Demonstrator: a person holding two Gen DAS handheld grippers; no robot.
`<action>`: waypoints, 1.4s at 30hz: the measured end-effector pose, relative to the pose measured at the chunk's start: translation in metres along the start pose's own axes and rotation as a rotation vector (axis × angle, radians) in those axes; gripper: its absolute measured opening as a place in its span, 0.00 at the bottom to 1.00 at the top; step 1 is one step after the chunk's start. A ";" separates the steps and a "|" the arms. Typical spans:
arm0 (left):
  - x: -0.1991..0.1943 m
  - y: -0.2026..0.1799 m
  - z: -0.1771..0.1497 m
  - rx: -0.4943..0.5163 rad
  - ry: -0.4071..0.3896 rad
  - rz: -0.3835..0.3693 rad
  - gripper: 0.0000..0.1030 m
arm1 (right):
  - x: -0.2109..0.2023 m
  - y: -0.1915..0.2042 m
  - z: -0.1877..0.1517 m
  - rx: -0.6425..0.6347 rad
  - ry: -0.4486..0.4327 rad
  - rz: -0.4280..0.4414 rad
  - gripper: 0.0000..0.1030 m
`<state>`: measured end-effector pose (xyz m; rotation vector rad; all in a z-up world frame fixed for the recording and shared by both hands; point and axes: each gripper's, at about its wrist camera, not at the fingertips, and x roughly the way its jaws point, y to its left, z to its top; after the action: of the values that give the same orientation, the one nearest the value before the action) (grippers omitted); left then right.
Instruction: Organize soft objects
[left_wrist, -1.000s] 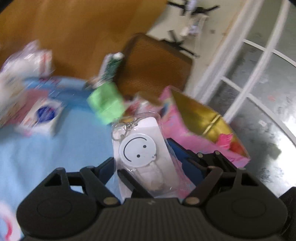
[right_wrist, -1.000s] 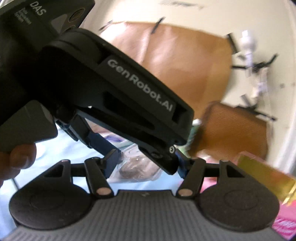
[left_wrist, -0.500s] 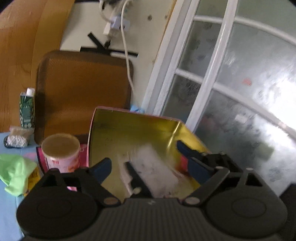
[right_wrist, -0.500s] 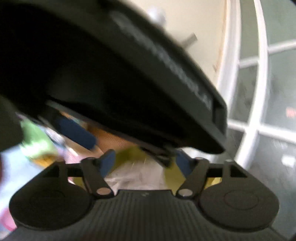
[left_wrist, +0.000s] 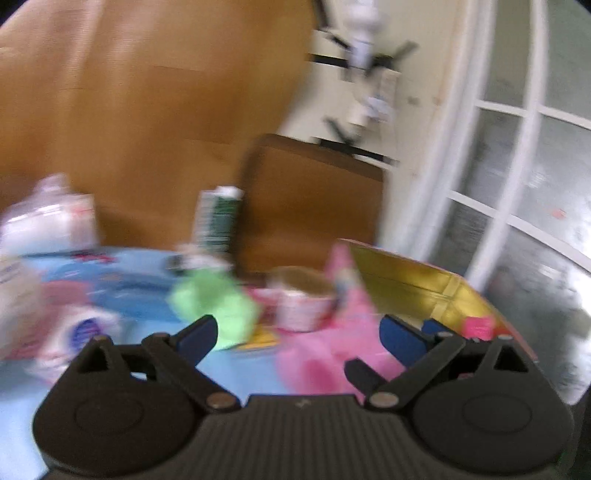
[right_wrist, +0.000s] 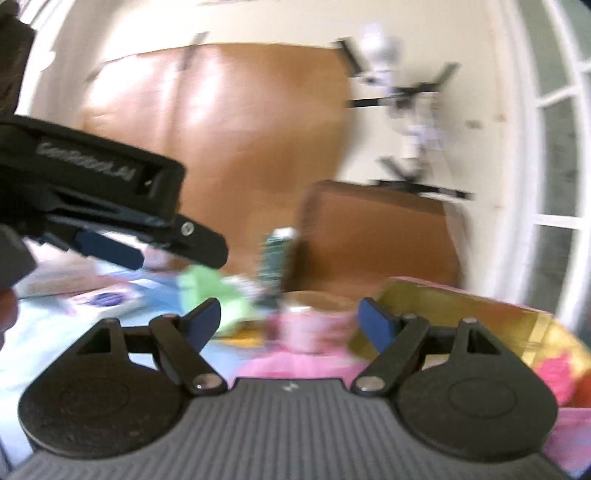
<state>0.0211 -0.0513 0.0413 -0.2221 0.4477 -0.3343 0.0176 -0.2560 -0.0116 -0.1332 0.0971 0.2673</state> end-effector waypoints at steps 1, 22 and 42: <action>-0.005 0.011 -0.002 -0.012 -0.003 0.026 0.95 | 0.003 0.012 0.000 -0.011 0.014 0.030 0.81; -0.039 0.119 -0.044 -0.092 -0.030 0.324 0.96 | 0.026 0.109 -0.003 0.128 0.267 0.244 0.80; -0.049 0.136 -0.045 -0.197 -0.076 0.276 0.99 | 0.034 0.106 -0.005 0.144 0.279 0.246 0.81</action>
<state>-0.0050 0.0853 -0.0175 -0.3594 0.4297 -0.0111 0.0211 -0.1471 -0.0329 -0.0139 0.4104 0.4851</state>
